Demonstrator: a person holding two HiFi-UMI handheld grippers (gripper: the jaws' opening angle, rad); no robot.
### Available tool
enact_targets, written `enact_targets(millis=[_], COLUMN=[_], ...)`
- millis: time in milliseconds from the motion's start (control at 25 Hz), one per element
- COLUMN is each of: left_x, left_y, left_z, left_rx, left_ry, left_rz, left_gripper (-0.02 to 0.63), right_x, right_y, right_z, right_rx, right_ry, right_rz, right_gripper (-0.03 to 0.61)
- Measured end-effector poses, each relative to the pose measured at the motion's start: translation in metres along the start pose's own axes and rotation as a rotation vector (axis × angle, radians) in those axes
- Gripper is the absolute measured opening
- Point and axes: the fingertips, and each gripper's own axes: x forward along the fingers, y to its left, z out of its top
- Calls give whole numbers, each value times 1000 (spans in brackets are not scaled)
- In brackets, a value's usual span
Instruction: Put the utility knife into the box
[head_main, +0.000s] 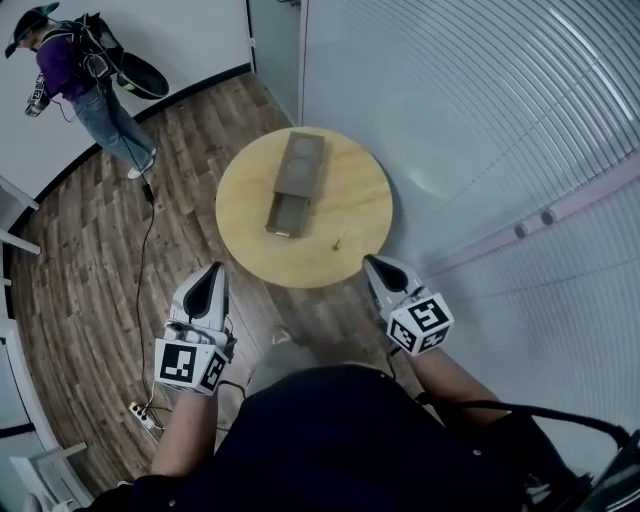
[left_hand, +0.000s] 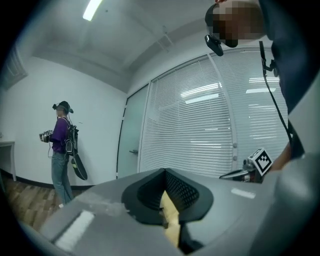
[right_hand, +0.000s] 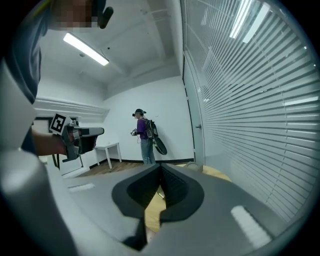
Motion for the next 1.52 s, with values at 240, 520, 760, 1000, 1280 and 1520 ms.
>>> enact_targets(millis=[240,520,760,1000,1280,1520], left_x=[34,65,86,101,138,173], left_y=[68,105,111,100,84,64], left_z=[0,-15,-6,-9,-40,-79], left_rx=[29,6,-10,-5,23,49], left_ry=[18,34,28,26,126,195], left_rz=[-45,-39,-38,-34,-94,-148], left_gripper=[3,3,3,3,3,3], right_x=[67,95,124,135,147,156], right_y=[2,-13,-15,-40,-73,-97], right_z=[6,9,18,0,-21,-75], right_rx=[7,27,17,-2,71,122], right_ry=[26,34,49,111,85,107], right_rz=[-66,-160,-173,-220,-303,-346], right_gripper=[6,6,6,7,8,7])
